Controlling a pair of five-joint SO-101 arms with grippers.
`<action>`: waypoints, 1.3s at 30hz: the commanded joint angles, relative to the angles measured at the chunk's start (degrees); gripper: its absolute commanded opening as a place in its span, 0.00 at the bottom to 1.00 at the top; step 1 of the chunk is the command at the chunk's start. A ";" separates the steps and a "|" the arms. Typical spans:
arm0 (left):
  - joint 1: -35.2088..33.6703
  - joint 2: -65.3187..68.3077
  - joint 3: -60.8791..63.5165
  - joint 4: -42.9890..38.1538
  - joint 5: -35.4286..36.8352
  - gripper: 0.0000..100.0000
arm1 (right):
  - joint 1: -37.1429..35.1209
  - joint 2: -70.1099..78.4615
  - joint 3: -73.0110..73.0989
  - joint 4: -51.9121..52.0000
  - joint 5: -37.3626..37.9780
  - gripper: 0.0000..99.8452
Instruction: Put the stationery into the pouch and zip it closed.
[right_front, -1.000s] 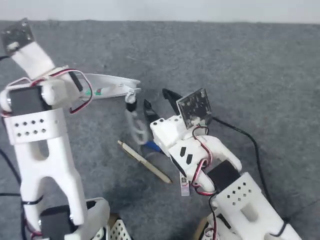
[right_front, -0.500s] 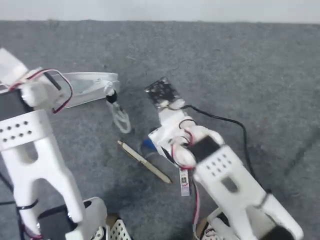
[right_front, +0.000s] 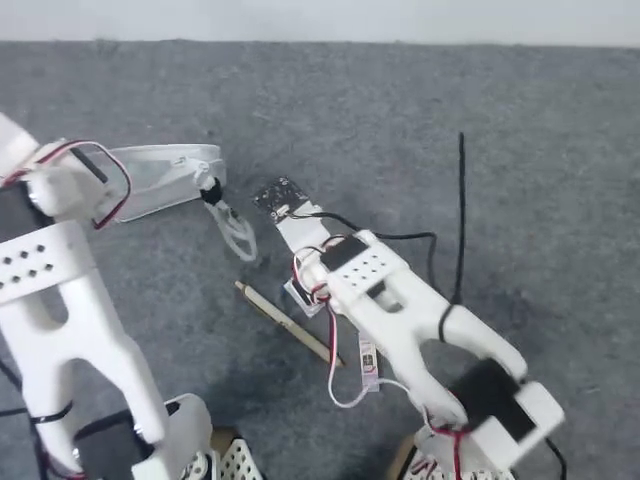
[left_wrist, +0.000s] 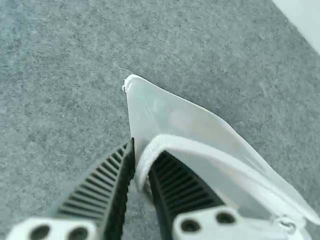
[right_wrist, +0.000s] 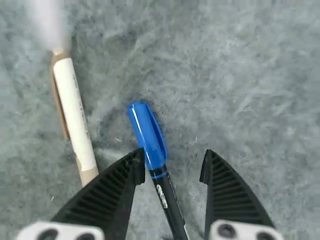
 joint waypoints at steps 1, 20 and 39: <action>-0.35 -2.90 -1.01 -2.20 0.97 0.01 | -0.57 1.45 -5.01 0.31 0.88 0.17; -0.35 -2.90 -0.84 -2.20 0.97 0.01 | -0.57 13.93 -11.08 0.40 4.13 0.16; -0.09 -2.90 -0.75 -2.02 0.97 0.01 | 4.70 6.64 -17.85 17.89 9.23 0.01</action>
